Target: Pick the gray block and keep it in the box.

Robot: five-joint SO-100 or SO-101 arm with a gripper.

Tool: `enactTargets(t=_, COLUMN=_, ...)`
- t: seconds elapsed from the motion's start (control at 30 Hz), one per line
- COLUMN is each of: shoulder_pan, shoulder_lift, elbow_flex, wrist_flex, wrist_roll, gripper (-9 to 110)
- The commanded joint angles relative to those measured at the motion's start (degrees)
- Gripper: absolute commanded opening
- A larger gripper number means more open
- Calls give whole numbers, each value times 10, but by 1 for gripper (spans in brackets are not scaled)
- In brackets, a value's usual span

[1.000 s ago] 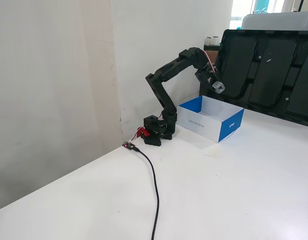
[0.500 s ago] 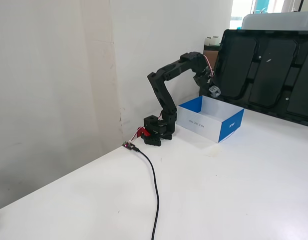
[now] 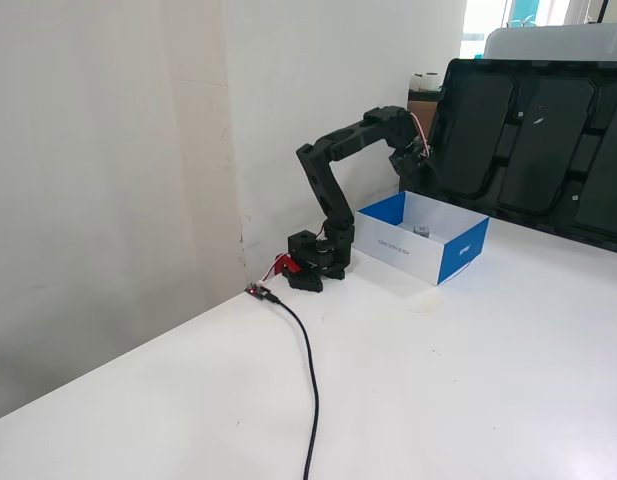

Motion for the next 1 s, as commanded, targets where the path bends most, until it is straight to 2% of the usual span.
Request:
enactTargets(t=0.0, shoulder_pan=40, shoulder_lift=31, elbow_flex=-34, wrist_flex=19, wrist_roll=-27, gripper=10)
enactTargets(t=0.17, shoulder_pan=117, shoulder_lift=64, elbow_flex=-44, wrist_flex=32, wrist_roll=-91, gripper=6)
enactTargets(t=0.43, shoulder_pan=271, shoulder_lift=94, elbow_flex=-67, wrist_flex=57, wrist_roll=-178, gripper=5)
enactTargets(t=0.67, shoulder_pan=412, shoulder_lift=107, elbow_flex=-68, wrist_flex=57, wrist_roll=-209, gripper=5)
enactTargets(t=0.97, shoulder_pan=583, shoulder_lift=117, elbow_flex=-18, wrist_flex=-10, wrist_roll=-207, gripper=5)
